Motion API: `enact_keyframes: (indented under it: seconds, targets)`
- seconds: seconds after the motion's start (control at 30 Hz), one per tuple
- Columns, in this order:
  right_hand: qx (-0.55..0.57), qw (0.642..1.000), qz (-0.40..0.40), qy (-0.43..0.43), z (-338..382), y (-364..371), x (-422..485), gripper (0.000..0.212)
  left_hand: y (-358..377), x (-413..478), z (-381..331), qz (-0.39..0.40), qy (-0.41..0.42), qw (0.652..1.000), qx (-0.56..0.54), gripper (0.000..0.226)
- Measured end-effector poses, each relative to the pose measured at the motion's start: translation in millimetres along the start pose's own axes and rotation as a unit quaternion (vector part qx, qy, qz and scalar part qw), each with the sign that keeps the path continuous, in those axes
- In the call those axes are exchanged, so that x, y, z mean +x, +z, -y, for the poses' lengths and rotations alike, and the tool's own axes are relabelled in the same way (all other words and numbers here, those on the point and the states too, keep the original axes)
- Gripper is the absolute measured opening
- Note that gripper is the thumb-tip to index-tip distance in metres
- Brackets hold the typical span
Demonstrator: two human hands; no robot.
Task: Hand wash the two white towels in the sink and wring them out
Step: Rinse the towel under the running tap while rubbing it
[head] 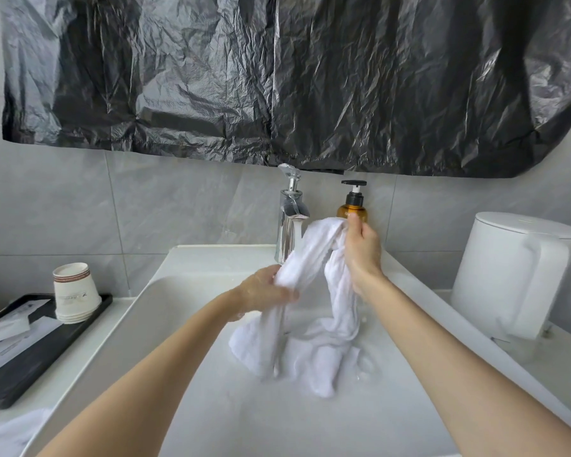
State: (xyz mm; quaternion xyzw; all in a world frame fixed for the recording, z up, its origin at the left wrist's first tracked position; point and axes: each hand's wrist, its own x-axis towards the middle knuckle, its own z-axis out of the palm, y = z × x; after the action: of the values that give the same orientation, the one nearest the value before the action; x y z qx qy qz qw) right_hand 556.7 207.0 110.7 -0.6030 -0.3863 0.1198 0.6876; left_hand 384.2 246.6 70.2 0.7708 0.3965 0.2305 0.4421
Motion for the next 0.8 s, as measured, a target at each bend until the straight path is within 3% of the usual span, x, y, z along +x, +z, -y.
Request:
enact_keyframes:
  seconds: [0.13, 0.2, 0.33, 0.37, 0.43, 0.47, 0.57, 0.67, 0.8]
  targets:
    - [-0.007, 0.998, 0.007, 0.057, -1.8, -2.5, -0.1, 0.039, -8.5, 1.3, -16.3, -0.072, 0.005, 0.955, -0.288, 0.049]
    - [0.004, 0.997, 0.048, 0.068, -2.9, 1.7, -3.9, 0.037, -12.2, -3.4, -24.3, -0.076, 0.025, 0.936, -0.344, 0.032]
    - [0.021, 0.992, 0.118, 0.043, -3.1, 19.2, -21.8, 0.036, -8.6, -6.7, -30.5, -0.072, 0.041, 0.912, -0.402, 0.021]
    - [0.027, 0.99, 0.133, 0.04, -5.8, 23.5, -25.4, 0.037, -7.1, -5.4, -30.0, -0.057, 0.04, 0.911, -0.407, 0.037]
    - [0.016, 0.989, 0.143, 0.043, -12.3, 30.0, -30.7, 0.04, -0.5, 0.5, -27.4, -0.024, 0.025, 0.92, -0.39, 0.084]
    - [0.003, 0.99, 0.135, 0.042, -13.8, 31.5, -33.3, 0.04, 5.8, 2.7, -28.4, -0.038, 0.026, 0.927, -0.371, 0.083]
    - [-0.038, 0.995, 0.094, 0.007, -12.6, 33.5, -40.1, 0.033, 22.3, 10.7, -34.4, -0.186, 0.032, 0.938, -0.291, 0.045]
    - [-0.066, 0.995, 0.076, -0.027, -8.5, 36.6, -45.7, 0.04, 22.9, 19.7, -31.9, -0.257, 0.081, 0.938, -0.217, 0.049]
    - [-0.136, 0.982, 0.104, -0.076, -1.8, 35.2, -50.8, 0.047, 14.8, 16.3, -29.0, -0.317, 0.06, 0.942, -0.093, 0.057]
